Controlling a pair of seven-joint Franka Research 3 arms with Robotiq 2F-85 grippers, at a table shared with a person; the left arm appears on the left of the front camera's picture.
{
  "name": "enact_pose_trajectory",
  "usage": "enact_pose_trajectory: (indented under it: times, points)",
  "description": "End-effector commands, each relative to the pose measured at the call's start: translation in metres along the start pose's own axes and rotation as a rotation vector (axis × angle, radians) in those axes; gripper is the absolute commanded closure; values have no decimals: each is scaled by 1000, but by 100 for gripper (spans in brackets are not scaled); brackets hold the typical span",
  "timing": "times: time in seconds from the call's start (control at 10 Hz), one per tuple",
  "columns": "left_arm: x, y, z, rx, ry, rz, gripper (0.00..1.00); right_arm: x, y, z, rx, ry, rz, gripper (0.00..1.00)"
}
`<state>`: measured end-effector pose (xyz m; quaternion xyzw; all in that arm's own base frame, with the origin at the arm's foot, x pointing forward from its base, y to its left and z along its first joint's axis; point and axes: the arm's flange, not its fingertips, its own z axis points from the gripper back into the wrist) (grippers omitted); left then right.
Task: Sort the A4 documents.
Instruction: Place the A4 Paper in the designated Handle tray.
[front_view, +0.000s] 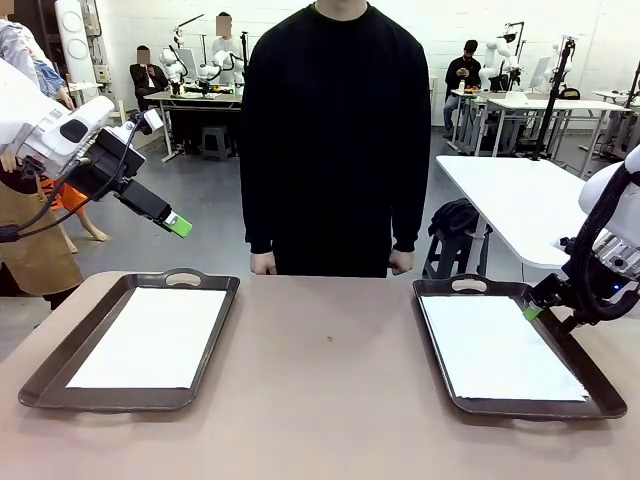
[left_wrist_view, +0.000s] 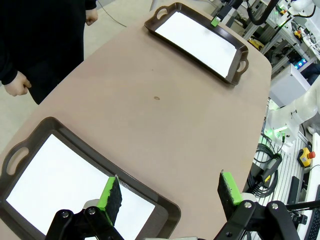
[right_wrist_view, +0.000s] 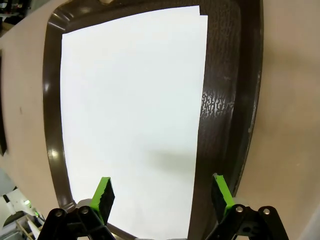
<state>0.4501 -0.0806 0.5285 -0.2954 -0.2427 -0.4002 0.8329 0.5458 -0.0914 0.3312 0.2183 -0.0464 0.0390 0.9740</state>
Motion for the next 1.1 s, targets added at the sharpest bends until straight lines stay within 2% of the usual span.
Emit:
enact_pose_trajectory:
  times: [0.0, 1.0]
  points:
    - [-1, 0, 1, -6, -4, 0, 0, 1, -2, -2, 6, 10, 12, 0]
    - [-1, 0, 1, -6, -4, 0, 0, 1, -2, -2, 6, 10, 12, 0]
